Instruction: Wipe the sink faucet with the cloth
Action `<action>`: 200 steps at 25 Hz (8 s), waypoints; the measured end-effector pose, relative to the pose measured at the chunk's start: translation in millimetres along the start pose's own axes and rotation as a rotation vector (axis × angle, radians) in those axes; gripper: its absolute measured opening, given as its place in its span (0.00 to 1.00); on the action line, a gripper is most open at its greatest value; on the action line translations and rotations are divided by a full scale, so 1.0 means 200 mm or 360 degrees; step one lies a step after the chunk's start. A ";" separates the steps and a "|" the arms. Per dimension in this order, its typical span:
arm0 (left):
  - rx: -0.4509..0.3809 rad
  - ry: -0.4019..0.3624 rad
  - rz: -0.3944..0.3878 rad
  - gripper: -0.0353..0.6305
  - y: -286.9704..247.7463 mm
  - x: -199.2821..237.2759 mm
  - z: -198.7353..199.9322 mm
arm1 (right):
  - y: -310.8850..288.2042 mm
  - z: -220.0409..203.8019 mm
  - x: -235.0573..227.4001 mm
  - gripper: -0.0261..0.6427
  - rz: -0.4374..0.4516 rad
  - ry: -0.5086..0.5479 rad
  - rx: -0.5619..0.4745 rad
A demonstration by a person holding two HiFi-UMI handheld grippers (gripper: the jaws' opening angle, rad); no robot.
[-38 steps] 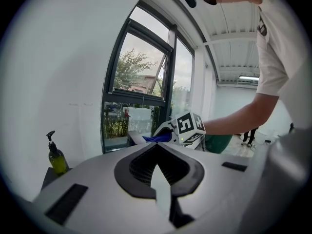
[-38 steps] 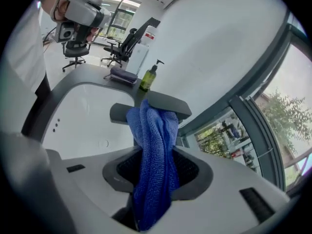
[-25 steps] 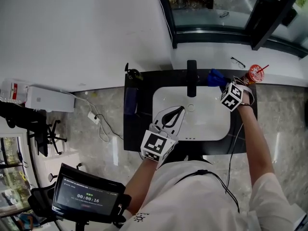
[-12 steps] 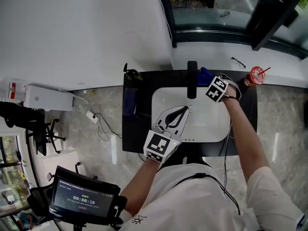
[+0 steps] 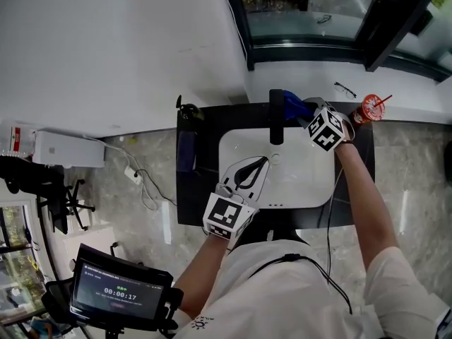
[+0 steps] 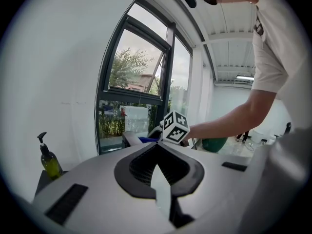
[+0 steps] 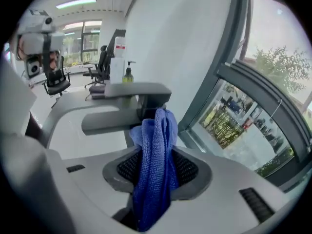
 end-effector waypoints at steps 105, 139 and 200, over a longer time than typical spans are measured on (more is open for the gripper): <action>0.0014 0.0060 0.0146 0.04 0.17 -0.04 -0.09 | 0.00 -0.17 0.45 0.26 0.0627 0.0128 -0.0004; 0.0013 0.0081 0.0122 0.04 0.17 -0.06 -0.10 | 0.06 -0.39 0.55 0.26 0.0901 -0.0009 0.0298; -0.0136 -0.0071 -0.0332 0.04 -0.07 -0.39 0.12 | 0.81 -0.56 0.53 0.26 0.0105 -0.0774 -0.0365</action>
Point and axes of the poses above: the fingertips, and each gripper's own axes: y backward along the fingers, x to its left, z out of its top, the point moved 5 cm from there along y, backward along the fingers, and after that the axes turned 13 degrees about -y, right-handed, at the moved point
